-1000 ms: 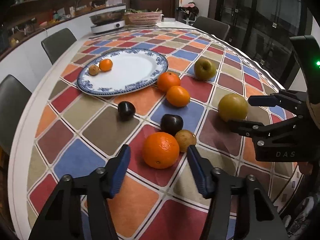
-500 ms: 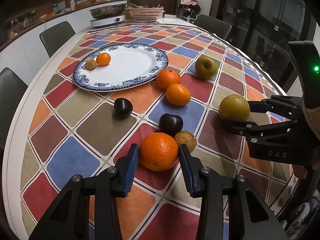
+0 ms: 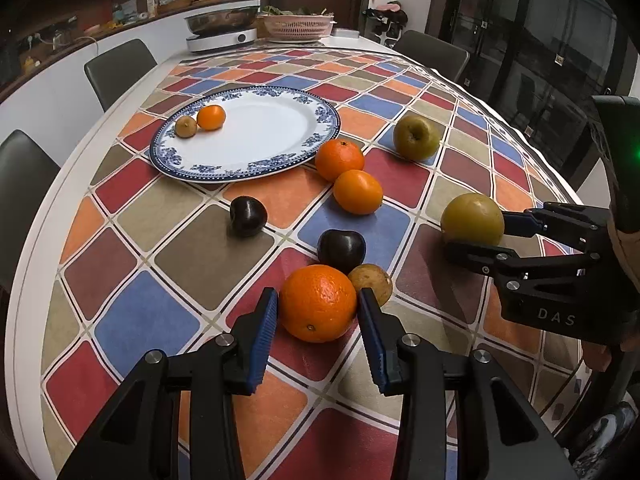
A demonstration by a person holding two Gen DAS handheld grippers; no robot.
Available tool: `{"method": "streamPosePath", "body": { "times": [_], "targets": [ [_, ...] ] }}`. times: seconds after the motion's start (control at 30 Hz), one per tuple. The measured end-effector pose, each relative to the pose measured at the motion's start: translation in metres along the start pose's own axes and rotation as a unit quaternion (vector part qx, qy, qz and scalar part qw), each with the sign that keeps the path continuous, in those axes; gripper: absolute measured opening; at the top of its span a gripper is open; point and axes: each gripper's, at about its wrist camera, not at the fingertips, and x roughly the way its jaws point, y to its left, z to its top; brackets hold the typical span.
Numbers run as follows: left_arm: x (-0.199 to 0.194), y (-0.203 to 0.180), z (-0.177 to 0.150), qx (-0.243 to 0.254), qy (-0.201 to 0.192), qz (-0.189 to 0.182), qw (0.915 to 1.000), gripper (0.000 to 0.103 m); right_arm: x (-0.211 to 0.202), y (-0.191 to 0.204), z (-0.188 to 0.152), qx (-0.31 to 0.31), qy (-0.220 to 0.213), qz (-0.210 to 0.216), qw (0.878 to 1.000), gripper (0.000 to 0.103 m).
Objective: Organize fruits
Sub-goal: 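Grasp a large orange with the left tool while the right tool grasps the yellow pomelo, then lift and carry the orange and pomelo over the plate with both tools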
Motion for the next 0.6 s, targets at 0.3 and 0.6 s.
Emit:
{"method": "streamPosePath", "body": {
  "times": [0.3,0.6],
  "targets": [
    [-0.019,-0.002,0.007,-0.007,-0.029,0.008,0.9995,0.040,-0.022,0.005,0.007,-0.004,-0.031,0.009,0.999,0.051],
    [-0.050,0.000,0.027,-0.014,-0.066,0.016,0.9976,0.040,-0.053,0.014,0.029,-0.020,-0.073,0.027,0.997,0.050]
  ]
}}
